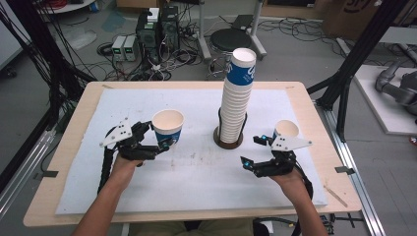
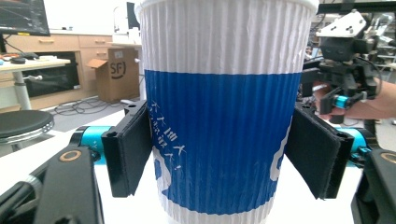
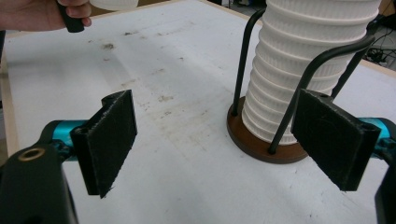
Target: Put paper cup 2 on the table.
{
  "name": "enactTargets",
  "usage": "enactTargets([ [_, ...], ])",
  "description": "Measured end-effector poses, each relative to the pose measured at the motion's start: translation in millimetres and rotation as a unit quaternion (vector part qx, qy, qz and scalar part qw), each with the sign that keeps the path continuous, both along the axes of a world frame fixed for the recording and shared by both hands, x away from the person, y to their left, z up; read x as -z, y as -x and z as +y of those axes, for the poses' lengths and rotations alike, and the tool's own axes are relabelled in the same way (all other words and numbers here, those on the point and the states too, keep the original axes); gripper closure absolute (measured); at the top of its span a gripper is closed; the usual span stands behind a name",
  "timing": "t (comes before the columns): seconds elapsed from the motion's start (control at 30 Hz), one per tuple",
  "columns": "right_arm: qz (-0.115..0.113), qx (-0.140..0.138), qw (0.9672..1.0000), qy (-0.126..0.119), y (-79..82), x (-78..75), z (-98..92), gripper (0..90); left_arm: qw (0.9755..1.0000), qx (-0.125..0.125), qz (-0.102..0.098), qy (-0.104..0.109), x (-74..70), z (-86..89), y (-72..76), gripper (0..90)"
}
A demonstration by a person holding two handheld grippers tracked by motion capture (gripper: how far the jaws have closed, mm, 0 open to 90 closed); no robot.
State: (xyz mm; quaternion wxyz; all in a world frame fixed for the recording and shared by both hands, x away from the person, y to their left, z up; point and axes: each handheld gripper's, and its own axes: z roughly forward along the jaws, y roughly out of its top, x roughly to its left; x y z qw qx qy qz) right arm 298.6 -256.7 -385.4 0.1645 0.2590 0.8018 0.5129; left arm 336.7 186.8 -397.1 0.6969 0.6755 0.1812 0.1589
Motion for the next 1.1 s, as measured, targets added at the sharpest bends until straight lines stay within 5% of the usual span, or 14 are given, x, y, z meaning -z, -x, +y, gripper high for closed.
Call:
enactTargets([
  [0.33, 0.004, -0.001, 1.0, 0.001, -1.8, 1.4, 3.3, 14.6, 0.9984, -0.048, 0.024, 0.019, 1.2, 9.1, -31.0, 26.5],
  [0.6, 0.005, 0.001, 1.0, -0.002, -0.3, 1.3, 0.4, 14.6, 0.9936, -0.093, 0.063, 0.015, 14.1, 17.1, -45.7, 26.5],
  [0.87, 0.006, 0.002, 1.0, 0.0, 0.5, 1.2, -0.1, 14.6, 0.9897, -0.113, 0.086, -0.018, 26.9, 16.2, -56.0, 26.5],
  [1.1, 0.006, 0.0, 1.0, -0.001, 1.6, -0.1, 0.2, 14.6, 0.9832, -0.134, 0.111, -0.054, 38.4, 16.6, -63.8, 26.8],
])
